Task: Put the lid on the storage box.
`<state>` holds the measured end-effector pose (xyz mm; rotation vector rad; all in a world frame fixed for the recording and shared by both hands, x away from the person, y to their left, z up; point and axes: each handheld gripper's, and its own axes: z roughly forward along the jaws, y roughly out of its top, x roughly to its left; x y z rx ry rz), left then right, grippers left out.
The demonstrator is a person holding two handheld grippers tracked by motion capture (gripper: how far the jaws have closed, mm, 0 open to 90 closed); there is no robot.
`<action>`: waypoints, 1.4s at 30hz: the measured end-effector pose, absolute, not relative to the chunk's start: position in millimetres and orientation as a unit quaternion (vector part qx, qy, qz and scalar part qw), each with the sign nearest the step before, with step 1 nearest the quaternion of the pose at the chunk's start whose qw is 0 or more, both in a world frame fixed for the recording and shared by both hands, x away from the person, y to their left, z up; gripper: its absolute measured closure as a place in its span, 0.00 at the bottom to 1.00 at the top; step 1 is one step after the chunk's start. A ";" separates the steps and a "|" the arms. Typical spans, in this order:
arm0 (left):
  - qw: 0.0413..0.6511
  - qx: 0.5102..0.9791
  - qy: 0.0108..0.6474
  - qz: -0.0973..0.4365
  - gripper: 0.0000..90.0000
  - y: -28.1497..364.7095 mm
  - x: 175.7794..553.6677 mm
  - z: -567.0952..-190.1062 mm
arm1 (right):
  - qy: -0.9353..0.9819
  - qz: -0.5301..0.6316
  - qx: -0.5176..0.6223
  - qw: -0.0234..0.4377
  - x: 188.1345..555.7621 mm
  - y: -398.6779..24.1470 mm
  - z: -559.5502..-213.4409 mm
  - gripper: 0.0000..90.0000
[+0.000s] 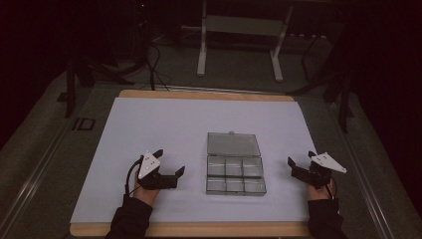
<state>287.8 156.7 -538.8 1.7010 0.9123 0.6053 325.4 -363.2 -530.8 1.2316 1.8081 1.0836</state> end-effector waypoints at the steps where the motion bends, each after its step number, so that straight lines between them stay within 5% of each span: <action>1: 0.529 0.715 0.379 0.256 0.01 156.1 287.2 -538.7 | 0.698 0.411 0.472 0.347 325.3 -361.4 -531.0 0.16; 26: 0.527 0.726 0.400 0.187 0.01 161.0 297.3 -536.3 | 0.712 0.396 0.468 0.343 327.3 -357.6 -531.6 0.16; 42: 0.485 0.774 0.383 0.138 0.01 119.6 322.8 -503.9 | 0.710 0.398 0.466 0.347 326.5 -357.9 -531.4 0.16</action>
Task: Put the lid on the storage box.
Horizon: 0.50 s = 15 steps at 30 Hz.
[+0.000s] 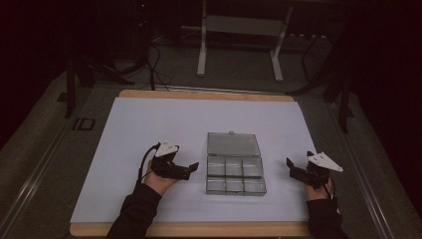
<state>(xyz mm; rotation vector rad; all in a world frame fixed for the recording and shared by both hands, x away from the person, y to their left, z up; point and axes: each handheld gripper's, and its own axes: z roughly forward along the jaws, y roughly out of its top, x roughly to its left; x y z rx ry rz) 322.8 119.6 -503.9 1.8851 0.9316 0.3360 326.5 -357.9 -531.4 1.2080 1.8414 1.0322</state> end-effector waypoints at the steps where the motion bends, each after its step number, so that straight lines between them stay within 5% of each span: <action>1: 0.481 0.776 0.384 0.140 0.01 117.5 324.9 -501.9 | 0.710 0.398 0.466 0.347 326.6 -357.8 -531.4 0.16; 15: 0.475 0.781 0.385 0.127 0.04 95.1 355.2 -480.9 | 0.709 0.398 0.467 0.347 326.6 -357.9 -531.4 0.16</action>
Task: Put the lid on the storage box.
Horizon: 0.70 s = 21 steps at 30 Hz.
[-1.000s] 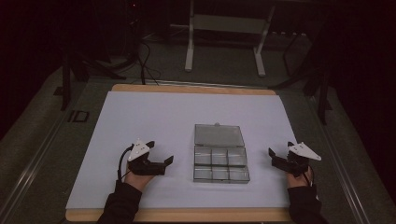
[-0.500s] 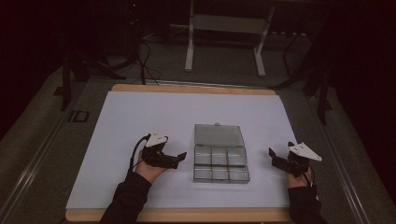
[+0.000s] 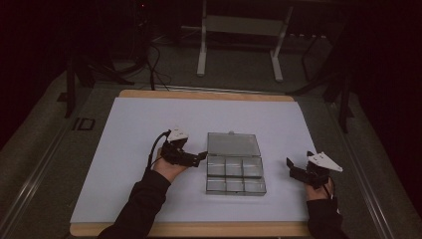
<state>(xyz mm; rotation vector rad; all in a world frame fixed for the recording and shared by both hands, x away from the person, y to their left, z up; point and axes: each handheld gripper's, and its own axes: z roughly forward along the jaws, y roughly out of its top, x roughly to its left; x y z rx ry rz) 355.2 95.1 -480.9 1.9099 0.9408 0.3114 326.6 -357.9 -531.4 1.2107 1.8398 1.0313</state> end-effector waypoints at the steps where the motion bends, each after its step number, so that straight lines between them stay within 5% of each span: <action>1: 0.473 0.782 0.385 0.130 0.04 93.0 357.2 -479.3 | 0.709 0.398 0.467 0.348 326.5 -358.0 -531.4 0.16; 21: 0.403 0.778 0.477 0.072 0.10 40.6 410.3 -480.4 | 0.712 0.396 0.465 0.348 326.7 -357.5 -531.5 0.16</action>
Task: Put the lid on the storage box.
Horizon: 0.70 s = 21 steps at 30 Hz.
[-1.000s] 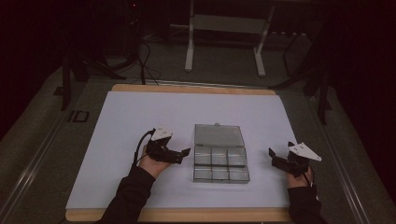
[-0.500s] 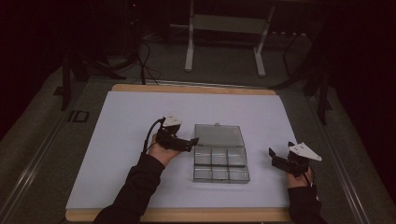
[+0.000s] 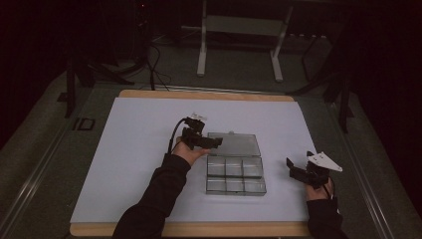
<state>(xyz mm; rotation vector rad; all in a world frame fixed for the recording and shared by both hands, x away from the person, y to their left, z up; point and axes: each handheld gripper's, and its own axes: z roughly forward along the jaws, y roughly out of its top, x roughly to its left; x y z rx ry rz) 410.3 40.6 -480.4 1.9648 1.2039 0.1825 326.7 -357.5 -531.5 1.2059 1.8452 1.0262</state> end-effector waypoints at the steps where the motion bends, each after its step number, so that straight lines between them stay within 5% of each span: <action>1: 0.401 0.776 0.482 0.072 0.10 38.3 411.0 -481.0 | 0.712 0.396 0.465 0.347 326.6 -357.3 -531.5 0.16; 21: 0.369 0.770 0.520 0.030 0.24 26.5 418.4 -508.7 | 0.715 0.393 0.462 0.348 326.9 -356.1 -531.7 0.16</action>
